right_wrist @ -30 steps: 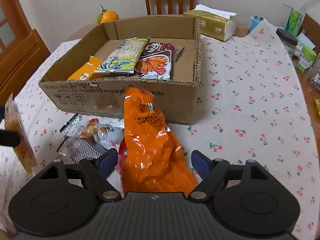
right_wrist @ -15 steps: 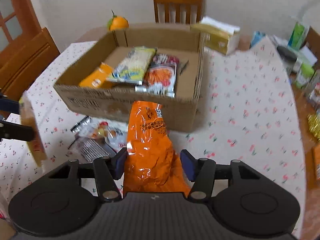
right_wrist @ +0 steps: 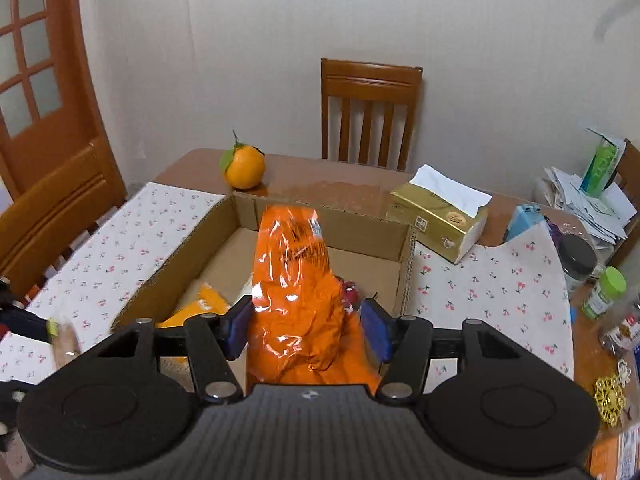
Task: Organize snacks
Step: 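Carry the bread packet into the box with the left gripper while the right drops the orange bag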
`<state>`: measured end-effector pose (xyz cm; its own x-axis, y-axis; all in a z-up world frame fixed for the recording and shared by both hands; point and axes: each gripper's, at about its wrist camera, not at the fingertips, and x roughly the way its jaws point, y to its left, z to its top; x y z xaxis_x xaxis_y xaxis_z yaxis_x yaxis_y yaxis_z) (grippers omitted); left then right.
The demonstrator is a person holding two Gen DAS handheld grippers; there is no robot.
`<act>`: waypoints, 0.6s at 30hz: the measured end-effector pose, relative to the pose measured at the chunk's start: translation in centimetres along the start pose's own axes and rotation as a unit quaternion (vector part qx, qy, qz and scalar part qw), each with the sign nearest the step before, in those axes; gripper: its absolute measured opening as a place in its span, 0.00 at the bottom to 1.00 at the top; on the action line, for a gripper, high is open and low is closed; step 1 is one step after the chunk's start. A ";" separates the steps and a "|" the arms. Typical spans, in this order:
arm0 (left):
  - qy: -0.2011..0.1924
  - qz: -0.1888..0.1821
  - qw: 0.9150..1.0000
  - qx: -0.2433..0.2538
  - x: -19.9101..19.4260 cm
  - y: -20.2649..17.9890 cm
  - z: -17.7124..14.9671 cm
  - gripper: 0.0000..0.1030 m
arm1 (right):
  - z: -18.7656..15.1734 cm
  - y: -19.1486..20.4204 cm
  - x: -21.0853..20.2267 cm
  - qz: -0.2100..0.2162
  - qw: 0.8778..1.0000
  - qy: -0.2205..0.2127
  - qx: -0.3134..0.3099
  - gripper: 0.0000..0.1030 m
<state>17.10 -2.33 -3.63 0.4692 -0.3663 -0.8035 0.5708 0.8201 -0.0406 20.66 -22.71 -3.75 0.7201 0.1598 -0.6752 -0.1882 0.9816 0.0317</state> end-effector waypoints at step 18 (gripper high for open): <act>-0.004 0.031 0.999 -0.020 8.6 5.3 10.1 0.58 | -7.4 -0.6 -3.6 -0.016 0.998 0.023 0.064 1.00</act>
<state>30.98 -5.55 -4.75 0.5084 -0.3182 -0.8002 0.5129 0.8583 -0.0155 13.24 -24.66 -6.80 0.6926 0.1253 -0.7103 -0.0764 0.9920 0.1005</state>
